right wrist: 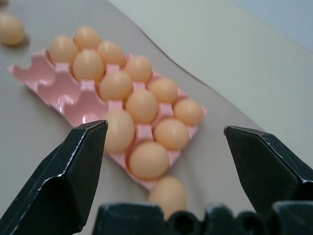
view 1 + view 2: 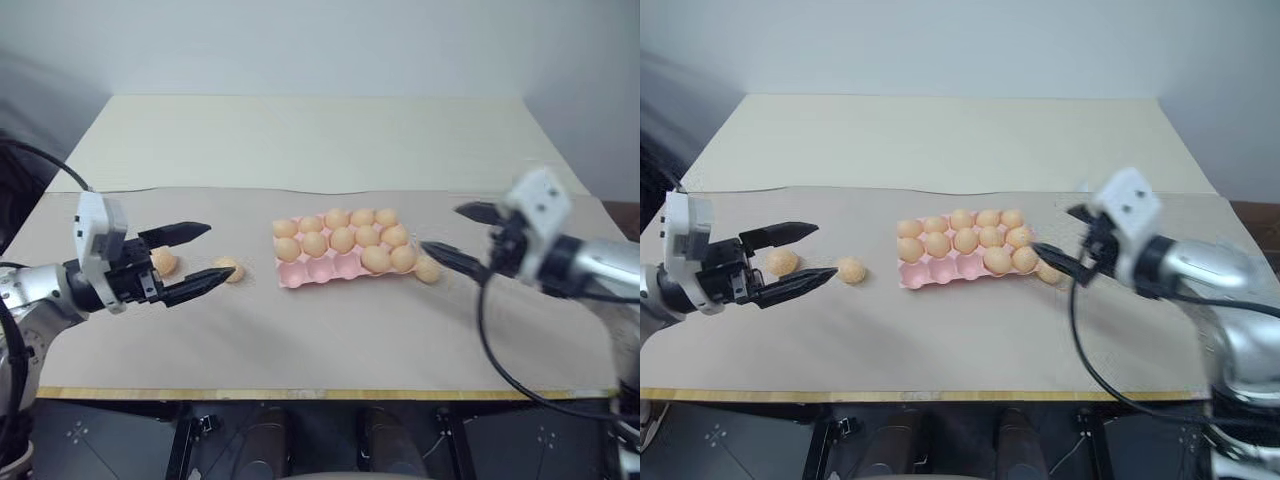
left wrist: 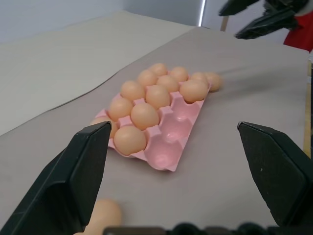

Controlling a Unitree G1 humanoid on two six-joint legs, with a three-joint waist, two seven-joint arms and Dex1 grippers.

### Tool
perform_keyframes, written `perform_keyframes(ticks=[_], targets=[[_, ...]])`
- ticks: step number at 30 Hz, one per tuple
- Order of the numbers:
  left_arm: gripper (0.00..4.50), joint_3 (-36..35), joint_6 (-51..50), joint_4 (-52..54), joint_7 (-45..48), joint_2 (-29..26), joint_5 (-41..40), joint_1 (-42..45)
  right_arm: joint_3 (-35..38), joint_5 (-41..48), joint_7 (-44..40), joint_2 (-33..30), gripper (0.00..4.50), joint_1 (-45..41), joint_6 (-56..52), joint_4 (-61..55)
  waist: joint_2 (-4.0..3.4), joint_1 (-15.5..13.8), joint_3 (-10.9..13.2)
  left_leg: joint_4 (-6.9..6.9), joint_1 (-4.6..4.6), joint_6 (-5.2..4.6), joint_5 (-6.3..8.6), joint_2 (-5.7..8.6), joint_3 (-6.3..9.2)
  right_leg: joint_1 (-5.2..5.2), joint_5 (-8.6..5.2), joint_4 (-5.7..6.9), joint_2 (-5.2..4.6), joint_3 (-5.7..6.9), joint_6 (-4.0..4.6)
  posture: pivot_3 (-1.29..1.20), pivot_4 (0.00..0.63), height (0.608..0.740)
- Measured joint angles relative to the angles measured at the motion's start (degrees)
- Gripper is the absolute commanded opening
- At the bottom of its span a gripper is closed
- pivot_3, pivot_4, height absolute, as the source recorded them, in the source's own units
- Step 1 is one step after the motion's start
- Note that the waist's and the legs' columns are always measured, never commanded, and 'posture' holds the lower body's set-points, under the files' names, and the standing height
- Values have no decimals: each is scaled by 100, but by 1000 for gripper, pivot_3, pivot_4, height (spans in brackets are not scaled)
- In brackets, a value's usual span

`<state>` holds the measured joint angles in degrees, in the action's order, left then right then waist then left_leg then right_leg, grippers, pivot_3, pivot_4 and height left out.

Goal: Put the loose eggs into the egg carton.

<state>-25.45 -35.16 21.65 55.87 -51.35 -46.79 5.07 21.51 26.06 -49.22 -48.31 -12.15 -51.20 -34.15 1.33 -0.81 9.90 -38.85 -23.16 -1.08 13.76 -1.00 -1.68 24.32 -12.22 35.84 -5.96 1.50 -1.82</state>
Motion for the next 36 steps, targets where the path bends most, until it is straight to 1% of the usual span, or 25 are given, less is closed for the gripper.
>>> perform_keyframes(ticks=[3,6,8,10,13,18,20,24,27,29,31,34,36], targets=[[4500,-95,40,-77,15,-1,74,-103,897,132,-830,-236,4433,918,673,301,0,9,0,-2,10,0,0,-2,-6,-7,-10,4,1,-7,-18,0,150,740],[4500,-116,286,-116,83,9,252,-250,1480,166,-1481,-317,4433,1707,1325,519,4,27,-2,0,33,0,0,-12,-17,-17,-18,4,13,-24,-28,0,150,740],[4500,-104,469,-127,170,13,425,-421,1552,90,-1653,-306,4433,2108,1674,616,4,46,-2,0,35,1,1,-23,-30,-12,-20,5,23,-45,-18,0,150,740],[4500,-86,589,-141,260,21,534,-572,1533,-20,-1644,-248,4433,2342,1924,661,4,54,-2,-1,39,2,1,-39,-40,-6,-20,5,34,-63,-3,0,150,740],[4500,-59,658,-142,321,38,598,-593,1512,-43,-1448,-173,4433,2368,2079,658,5,49,-2,-7,43,3,1,-67,-54,-6,-13,3,54,-74,15,0,150,740],[4500,-33,658,-142,318,38,601,-518,1409,1,-1250,-174,4433,2298,2111,651,6,25,-2,-5,50,5,2,-83,-81,-3,-10,2,69,-80,20,0,150,740],[4500,-7,658,-144,319,38,605,-477,1179,-12,-1130,-174,4433,2140,2125,656,5,35,-2,-5,50,5,2,-84,-88,1,-9,2,72,-84,22,0,150,740],[4500,110,654,-138,326,39,603,-351,327,-345,-697,-173,4433,1616,2236,759,6,50,-1,-5,50,6,2,-83,-96,5,-7,2,73,-87,24,0,150,740],[4500,197,649,-134,332,40,603,-276,-621,-871,-255,-119,4433,971,2299,1168,8,65,-1,-5,48,5,2,-82,-103,9,-7,1,73,-89,25,0,150,740],[4500,203,646,-128,327,41,602,-266,-1120,-1148,-66,-55,4433,626,2304,1477,8,63,0,-3,44,5,2,-81,-104,15,-7,1,74,-89,25,0,150,740],[4500,200,637,-119,321,43,591,-265,-1496,-1372,27,9,4433,355,2307,1766,8,64,-1,-2,34,5,2,-81,-105,25,-3,1,75,-89,24,0,150,740],[4500,186,629,-108,320,43,591,-298,-2127,-1754,246,284,4433,-260,2310,2375,10,69,-1,-3,26,5,2,-81,-107,33,5,2,76,-90,15,0,150,740],[4500,183,629,-103,314,46,592,-318,-2369,-1911,343,441,4433,-515,2310,2702,10,74,-1,-2,22,5,2,-81,-108,37,11,1,78,-89,9,0,150,740]])
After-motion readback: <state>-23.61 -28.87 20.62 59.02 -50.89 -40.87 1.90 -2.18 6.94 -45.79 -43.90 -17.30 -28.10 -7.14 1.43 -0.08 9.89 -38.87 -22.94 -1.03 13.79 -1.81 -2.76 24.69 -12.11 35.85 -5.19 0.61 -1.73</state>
